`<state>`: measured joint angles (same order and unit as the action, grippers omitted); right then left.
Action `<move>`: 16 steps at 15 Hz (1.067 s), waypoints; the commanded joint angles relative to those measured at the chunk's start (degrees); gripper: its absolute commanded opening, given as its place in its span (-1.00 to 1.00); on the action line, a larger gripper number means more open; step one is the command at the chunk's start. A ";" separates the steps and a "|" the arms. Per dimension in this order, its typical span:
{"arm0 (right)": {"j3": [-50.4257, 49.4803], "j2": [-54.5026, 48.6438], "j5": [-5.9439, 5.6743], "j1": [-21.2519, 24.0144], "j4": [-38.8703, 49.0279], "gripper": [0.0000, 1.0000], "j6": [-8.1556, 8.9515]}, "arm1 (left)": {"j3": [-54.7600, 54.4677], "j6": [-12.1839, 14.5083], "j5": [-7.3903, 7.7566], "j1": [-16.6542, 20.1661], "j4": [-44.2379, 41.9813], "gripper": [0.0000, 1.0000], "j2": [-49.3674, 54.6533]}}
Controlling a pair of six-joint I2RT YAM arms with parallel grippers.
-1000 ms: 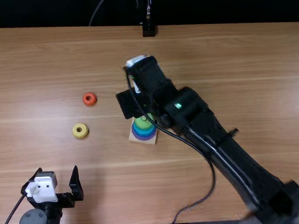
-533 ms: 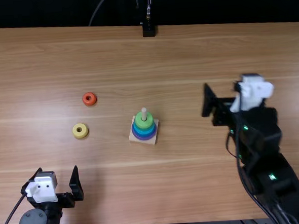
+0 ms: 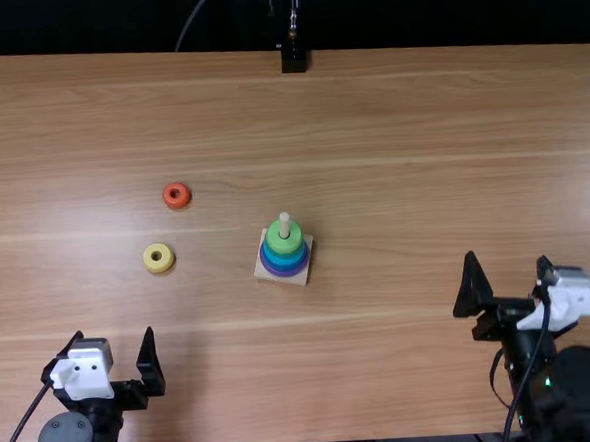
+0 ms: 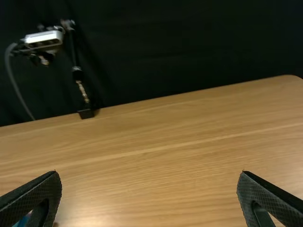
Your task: Build the Hanoi tower: stack the rings onto the peg from bottom to top in this color order: purple, dark blue, light blue, dark green, light green, yellow, orange.
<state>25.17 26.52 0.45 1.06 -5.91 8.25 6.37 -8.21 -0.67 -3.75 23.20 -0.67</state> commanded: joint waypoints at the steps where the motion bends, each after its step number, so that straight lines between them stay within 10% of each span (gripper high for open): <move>1: -4.25 -6.40 1.77 0.35 0.37 1.00 -0.02 | -6.37 0.19 0.56 -0.21 4.33 1.00 0.67; 13: -24.20 -26.52 1.98 1.31 0.37 1.00 -3.93 | -6.37 0.09 0.56 -0.21 4.33 1.00 0.67; 16: -24.29 -26.52 1.98 1.31 -3.01 1.00 -13.95 | -6.37 0.09 0.56 -0.21 4.33 1.00 0.67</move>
<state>1.91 0.73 1.91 1.83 -6.46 -1.34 6.37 -8.21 -0.67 -3.75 23.20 -0.67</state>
